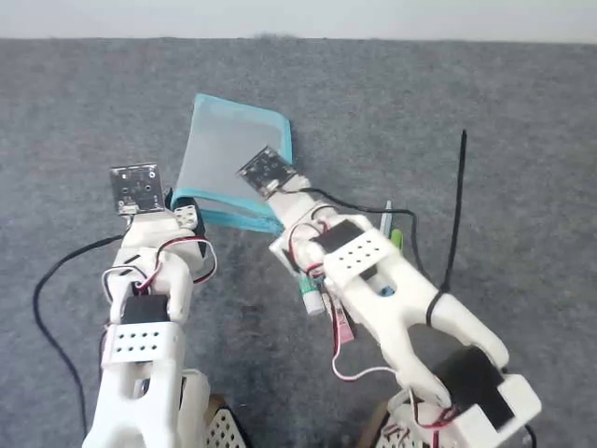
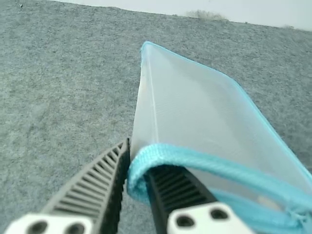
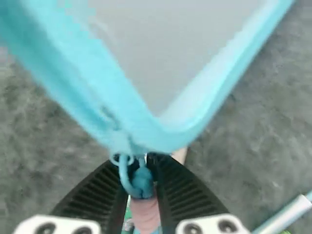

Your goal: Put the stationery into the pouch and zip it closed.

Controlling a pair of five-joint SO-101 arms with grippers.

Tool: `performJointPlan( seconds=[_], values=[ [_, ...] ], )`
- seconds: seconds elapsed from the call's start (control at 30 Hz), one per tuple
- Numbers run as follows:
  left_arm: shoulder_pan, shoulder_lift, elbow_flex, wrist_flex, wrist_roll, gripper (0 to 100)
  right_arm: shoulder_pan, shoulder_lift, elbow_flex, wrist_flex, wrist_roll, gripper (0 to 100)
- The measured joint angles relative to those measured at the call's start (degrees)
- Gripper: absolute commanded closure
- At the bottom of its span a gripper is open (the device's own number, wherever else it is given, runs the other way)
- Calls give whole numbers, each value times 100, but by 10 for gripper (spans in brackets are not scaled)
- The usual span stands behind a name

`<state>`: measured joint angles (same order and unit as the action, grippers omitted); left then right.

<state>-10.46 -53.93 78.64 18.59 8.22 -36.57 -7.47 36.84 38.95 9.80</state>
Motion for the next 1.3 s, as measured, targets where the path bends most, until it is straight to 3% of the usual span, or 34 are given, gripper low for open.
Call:
performJointPlan(
  seconds=[0.4, 0.6, 0.83, 1.1, 1.3],
  values=[
    [-176, 9, -26, 62, -35, 990, 738, 0, -18, 9, 97, 990],
    [-237, 9, -466, 949, -35, 991, 1055, 0, -26, 0, 211, 990],
    [-220, 9, -633, 1213, -149, 991, 1495, -9, -255, -18, 211, 990],
    [440, 9, -1099, 2075, -607, 991, 1793, 35, -290, 18, 352, 990],
    [527, 9, -1512, 2602, -870, 991, 1802, 62, -290, 18, 404, 990]
  ],
)
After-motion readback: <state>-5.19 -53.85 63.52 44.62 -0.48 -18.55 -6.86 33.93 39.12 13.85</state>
